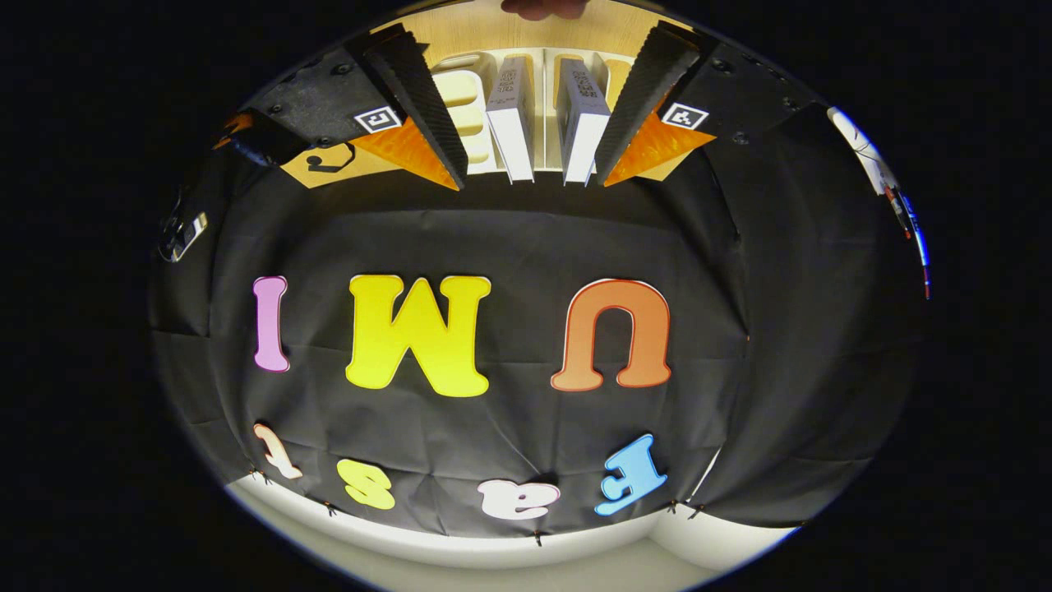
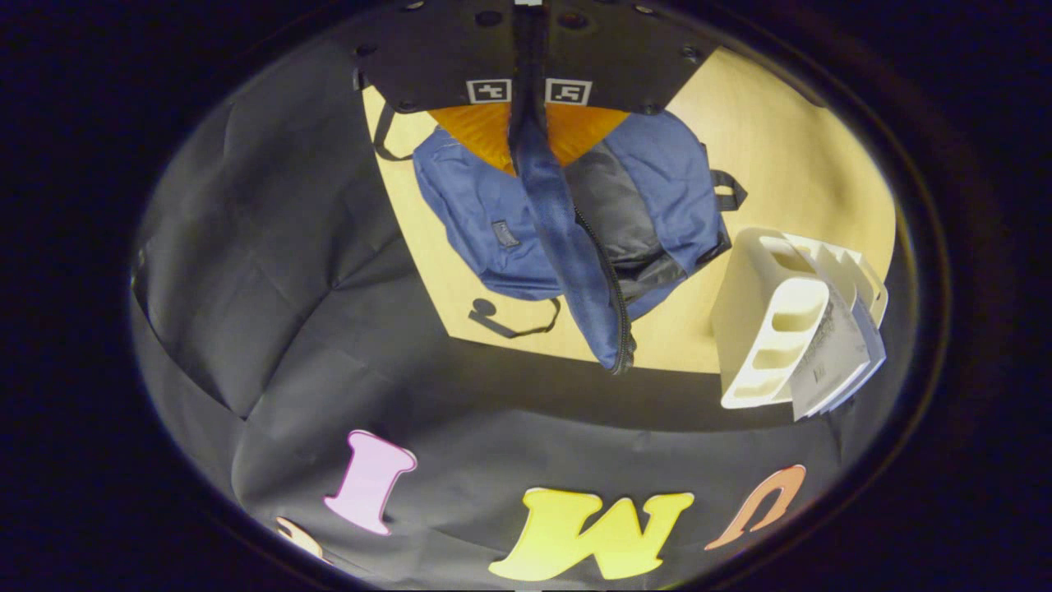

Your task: Open the schoolbag, grab two books from the bookshelf and put them into the schoolbag.

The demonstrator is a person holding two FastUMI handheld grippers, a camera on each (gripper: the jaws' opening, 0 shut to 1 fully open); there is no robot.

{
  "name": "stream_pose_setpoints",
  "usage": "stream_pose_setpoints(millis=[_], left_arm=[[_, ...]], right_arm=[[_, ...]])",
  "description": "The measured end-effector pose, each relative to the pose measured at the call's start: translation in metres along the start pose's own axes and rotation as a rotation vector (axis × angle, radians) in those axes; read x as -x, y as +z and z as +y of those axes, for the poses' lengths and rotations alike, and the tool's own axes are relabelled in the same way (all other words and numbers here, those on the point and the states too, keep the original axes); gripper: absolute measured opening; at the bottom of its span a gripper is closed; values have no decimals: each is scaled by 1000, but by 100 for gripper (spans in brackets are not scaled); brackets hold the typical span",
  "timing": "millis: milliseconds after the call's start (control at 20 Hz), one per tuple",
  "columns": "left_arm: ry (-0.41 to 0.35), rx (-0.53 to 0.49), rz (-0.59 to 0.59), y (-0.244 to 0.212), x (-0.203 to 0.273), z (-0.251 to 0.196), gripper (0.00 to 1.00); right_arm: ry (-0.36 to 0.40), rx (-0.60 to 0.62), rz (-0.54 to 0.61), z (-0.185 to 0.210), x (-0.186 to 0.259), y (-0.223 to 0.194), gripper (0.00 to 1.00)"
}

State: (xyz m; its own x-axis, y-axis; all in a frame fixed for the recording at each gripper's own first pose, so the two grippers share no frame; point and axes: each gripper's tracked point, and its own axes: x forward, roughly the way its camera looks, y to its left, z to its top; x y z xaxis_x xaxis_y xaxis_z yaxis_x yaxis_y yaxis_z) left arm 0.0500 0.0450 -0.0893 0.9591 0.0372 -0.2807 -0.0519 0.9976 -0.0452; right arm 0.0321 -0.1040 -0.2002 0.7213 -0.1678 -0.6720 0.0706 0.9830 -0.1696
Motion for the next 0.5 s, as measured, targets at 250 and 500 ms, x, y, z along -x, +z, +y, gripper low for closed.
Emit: stream_pose_setpoints(millis=[250, 500], left_arm=[[-13, -9, 127, -6, -26, 2, 99], [-64, 20, 346, -34, -53, -16, 99]], right_arm=[[18, -54, -12, -55, -5, 19, 0], [61, -82, 19, -99, -29, 29, 0]])
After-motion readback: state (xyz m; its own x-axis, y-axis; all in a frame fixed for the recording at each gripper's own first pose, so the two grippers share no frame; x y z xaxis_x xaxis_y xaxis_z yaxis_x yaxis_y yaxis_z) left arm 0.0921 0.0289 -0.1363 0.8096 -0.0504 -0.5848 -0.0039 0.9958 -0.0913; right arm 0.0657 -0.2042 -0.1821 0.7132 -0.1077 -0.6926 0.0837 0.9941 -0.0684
